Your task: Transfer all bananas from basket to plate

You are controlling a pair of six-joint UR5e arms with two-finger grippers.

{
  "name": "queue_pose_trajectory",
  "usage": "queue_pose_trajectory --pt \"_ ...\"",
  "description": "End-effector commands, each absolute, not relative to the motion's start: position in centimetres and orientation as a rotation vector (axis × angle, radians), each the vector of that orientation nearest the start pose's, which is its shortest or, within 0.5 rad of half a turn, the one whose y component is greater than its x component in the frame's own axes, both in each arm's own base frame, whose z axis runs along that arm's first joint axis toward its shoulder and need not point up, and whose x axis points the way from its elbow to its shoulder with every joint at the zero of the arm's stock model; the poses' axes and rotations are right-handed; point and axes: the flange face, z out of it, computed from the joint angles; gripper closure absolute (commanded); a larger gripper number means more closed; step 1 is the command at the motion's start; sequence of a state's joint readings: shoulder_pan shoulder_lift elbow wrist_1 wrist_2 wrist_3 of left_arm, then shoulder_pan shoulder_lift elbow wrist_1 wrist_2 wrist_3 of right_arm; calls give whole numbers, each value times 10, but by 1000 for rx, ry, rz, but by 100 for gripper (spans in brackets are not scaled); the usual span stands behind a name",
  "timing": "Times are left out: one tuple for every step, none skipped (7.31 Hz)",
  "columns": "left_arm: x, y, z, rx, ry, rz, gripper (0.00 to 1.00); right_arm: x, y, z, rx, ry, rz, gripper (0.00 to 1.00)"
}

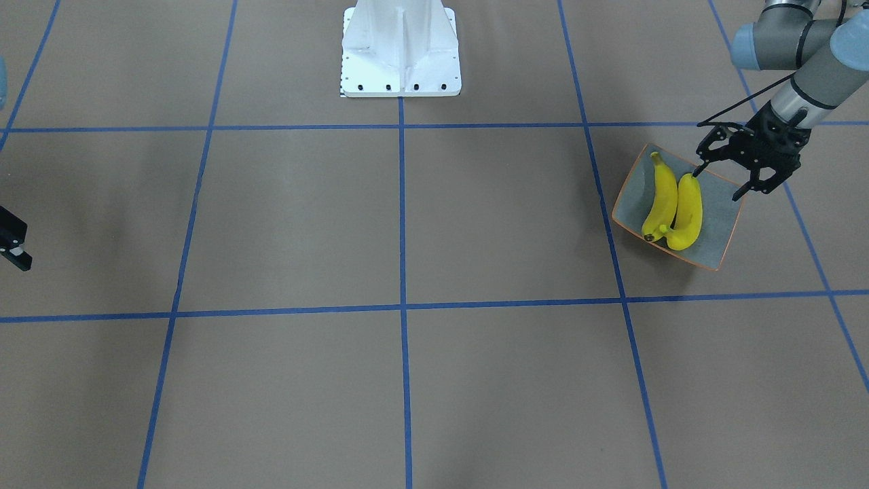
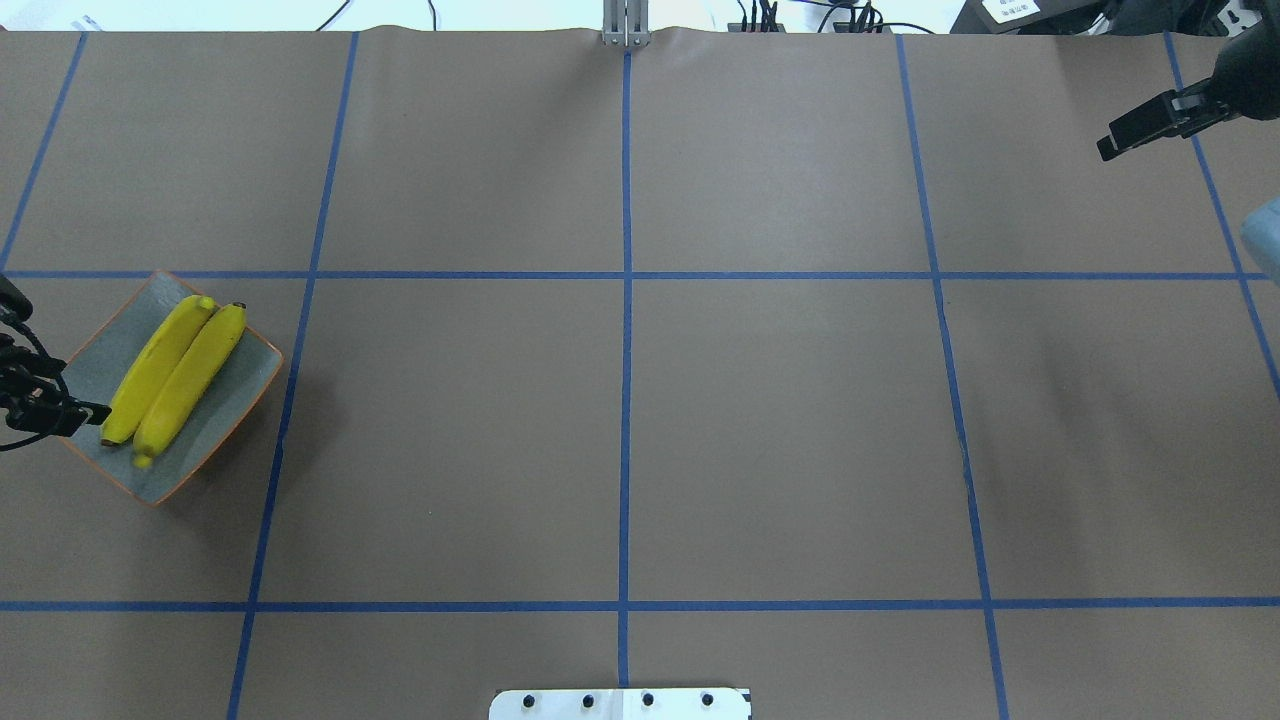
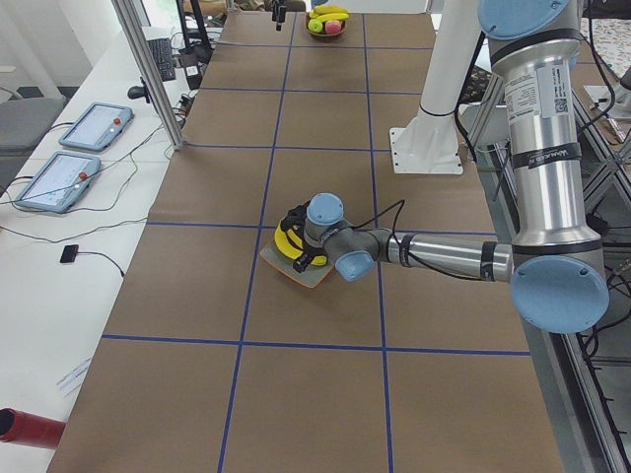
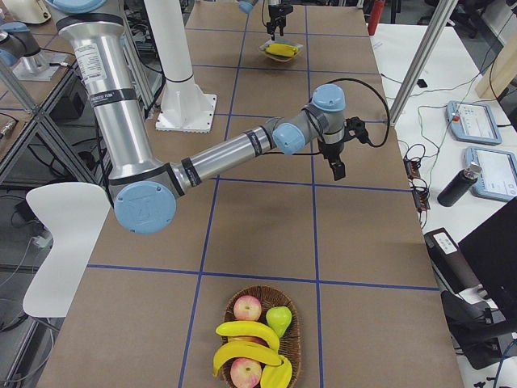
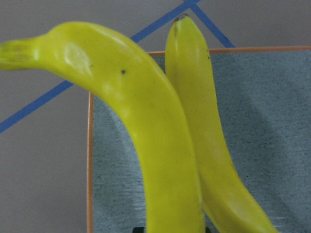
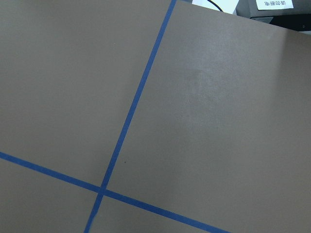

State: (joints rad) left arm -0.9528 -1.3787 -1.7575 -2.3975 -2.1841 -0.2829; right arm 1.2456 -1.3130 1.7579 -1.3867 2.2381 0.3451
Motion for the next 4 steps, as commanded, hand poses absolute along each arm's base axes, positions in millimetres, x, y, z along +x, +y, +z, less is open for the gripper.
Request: queue_pose_trajectory --pt "194 -400 542 483 919 576 0 -120 -581 410 358 -807 -191 0" --pt "191 -398 532 451 996 596 0 -116 -579 414 351 -811 -183 0" --pt "178 -412 520 479 1015 567 0 -99 -579 416 345 -837 -166 0" --pt "177 -416 517 488 1016 564 0 -81 -572 432 334 -852 -173 0"
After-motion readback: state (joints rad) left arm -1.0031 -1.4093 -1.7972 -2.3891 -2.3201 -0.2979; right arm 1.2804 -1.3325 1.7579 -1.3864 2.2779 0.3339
